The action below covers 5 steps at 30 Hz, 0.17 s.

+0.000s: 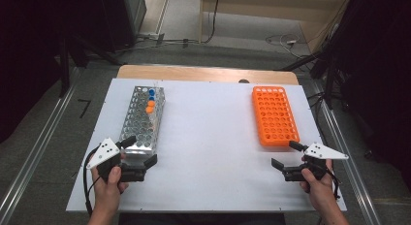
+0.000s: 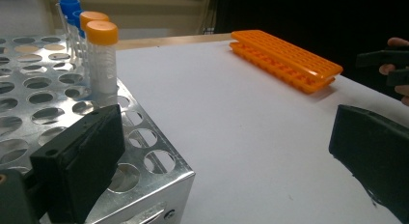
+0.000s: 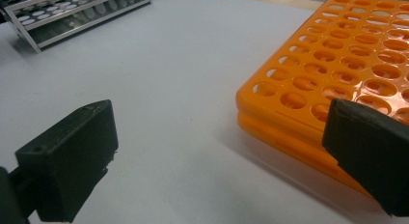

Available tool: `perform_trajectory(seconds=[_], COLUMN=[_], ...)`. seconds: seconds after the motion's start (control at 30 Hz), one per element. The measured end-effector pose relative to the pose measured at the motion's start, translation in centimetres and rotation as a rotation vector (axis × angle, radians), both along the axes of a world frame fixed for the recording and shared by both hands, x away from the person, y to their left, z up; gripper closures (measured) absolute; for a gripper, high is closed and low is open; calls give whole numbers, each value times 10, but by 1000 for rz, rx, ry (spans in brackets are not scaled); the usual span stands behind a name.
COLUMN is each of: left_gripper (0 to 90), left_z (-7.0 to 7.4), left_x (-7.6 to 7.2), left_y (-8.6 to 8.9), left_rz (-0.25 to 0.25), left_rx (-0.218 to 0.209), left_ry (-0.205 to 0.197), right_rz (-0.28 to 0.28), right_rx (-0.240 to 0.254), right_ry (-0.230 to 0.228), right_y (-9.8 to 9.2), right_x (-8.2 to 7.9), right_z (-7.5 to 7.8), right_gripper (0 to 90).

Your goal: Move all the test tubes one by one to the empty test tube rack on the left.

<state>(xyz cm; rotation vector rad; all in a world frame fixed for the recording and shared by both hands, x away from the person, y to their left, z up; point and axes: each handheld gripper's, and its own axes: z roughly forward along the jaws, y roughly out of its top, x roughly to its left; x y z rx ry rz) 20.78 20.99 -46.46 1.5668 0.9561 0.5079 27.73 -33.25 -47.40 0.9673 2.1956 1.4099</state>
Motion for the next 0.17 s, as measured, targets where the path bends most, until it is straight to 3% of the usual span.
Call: perform_trajectory(seconds=[0.17], left_gripper=[0], left_z=[0], left_x=[0], left_y=[1], left_rz=[-3], left_rx=[2], left_ry=[-3], right_rz=[6], right_rx=[-6], right_ry=[7], right_y=[-1], right_x=[2], right_z=[-3], right_gripper=[0])
